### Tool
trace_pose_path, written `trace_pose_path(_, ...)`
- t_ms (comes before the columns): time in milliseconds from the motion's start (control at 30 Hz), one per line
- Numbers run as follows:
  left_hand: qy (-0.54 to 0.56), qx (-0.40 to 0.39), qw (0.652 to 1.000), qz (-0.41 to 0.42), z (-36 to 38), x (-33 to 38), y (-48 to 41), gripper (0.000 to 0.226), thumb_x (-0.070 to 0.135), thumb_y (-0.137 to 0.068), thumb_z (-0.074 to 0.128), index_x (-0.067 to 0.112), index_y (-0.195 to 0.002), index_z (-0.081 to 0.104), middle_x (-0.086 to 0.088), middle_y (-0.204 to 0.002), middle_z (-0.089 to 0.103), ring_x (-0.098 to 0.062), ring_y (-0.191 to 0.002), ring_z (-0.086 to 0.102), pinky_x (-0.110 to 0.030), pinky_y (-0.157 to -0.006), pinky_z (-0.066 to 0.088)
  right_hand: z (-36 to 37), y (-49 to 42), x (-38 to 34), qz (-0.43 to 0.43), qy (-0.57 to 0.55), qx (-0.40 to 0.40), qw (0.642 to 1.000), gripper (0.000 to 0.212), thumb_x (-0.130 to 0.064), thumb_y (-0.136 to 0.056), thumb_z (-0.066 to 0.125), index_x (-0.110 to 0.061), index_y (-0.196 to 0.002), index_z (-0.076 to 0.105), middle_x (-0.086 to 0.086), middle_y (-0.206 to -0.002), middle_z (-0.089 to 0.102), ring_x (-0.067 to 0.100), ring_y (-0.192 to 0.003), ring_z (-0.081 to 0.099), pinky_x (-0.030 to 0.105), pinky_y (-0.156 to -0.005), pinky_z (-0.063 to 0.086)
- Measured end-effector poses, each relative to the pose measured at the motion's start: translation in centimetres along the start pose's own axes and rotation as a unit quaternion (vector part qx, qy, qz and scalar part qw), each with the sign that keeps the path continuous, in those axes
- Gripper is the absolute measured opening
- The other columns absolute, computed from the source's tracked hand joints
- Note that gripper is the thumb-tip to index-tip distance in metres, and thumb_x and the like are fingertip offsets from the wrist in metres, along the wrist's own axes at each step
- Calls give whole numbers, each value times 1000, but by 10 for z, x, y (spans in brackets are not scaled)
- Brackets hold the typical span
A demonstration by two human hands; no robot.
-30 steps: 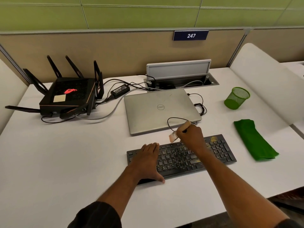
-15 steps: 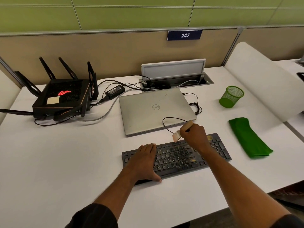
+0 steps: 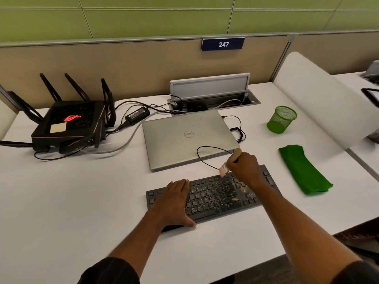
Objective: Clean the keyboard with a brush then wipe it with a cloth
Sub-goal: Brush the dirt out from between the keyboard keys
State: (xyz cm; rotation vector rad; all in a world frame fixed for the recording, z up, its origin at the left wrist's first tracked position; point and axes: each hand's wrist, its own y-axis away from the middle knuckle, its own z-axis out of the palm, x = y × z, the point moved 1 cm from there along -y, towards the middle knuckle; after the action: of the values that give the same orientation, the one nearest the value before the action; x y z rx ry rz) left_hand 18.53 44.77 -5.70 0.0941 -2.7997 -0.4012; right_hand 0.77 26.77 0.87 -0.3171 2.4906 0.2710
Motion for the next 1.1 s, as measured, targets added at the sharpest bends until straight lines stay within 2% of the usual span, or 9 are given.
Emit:
trace_pose_path(133,-5,-2,1000,0,2,-1,-3,140,76,-69,73,12,-161,-10,-7,-170,-9,-24,-156,-5,-35,-125,-4,-9,-1,12,32,19,26,999,17,-17,-83,61,-9,-68,60,8,-64,65,17,-54,56,24,-46,34)
trace_pose_path(200,-9,-3,1000,1,3,-1,-4,141,77,-68,73,12,-161,-11,-7,-170,-10,-24,-156,-6,-35,-125,-4,-13,-2,15,32,25,35,999,17,-17,-82,61,-9,-67,60,9,-65,66,21,-58,60,26,-48,38)
trace_pose_path(300,-14,-5,1000,6,4,3,-8,144,80,-66,73,12,-160,-12,-6,-170,-11,-23,-156,-8,-35,-124,-6,-16,-4,12,20,1,48,999,20,-17,-83,59,-8,-65,60,7,-61,64,21,-56,61,31,-51,45)
trace_pose_path(400,-19,-6,1000,15,3,14,-17,145,80,-66,73,12,-161,-12,-7,-170,-10,-24,-156,-7,-37,-126,-4,-15,-6,12,9,0,29,1000,29,-19,-89,55,-13,-60,55,6,-59,63,19,-52,58,23,-44,38)
trace_pose_path(533,-24,-9,999,27,2,29,-29,143,79,-68,72,11,-160,-13,-9,-170,-11,-25,-156,-7,-40,-127,-2,-15,-6,24,17,9,33,999,33,-19,-92,50,-19,-59,50,7,-65,68,24,-59,64,26,-46,36)
trace_pose_path(700,-37,-14,999,33,4,35,-38,144,81,-67,71,11,-160,-14,-10,-169,-12,-24,-156,-7,-42,-127,-2,-35,-3,28,29,29,51,998,39,-10,-87,55,-22,-50,51,-9,-50,54,6,-49,50,19,-46,27)
trace_pose_path(900,-39,-16,998,45,5,47,-49,144,83,-68,69,10,-159,-15,-10,-169,-14,-24,-156,-11,-42,-127,-4,-33,-12,31,13,-8,21,1000,20,-16,-86,59,-6,-69,63,-2,-55,61,18,-55,59,25,-47,37)
trace_pose_path(1000,-38,-19,998,52,5,53,-55,144,82,-68,69,10,-159,-16,-10,-169,-16,-24,-156,-11,-42,-127,-5,-34,-12,37,11,9,22,1000,30,-16,-90,55,-9,-61,59,-2,-53,60,20,-52,59,22,-41,35)
trace_pose_path(1100,-41,-22,997,57,5,56,-59,144,83,-68,68,9,-159,-16,-10,-169,-16,-24,-156,-12,-41,-127,-6,-43,-15,44,26,14,29,999,33,-9,-82,58,-18,-51,55,-1,-52,59,16,-51,57,19,-41,30)
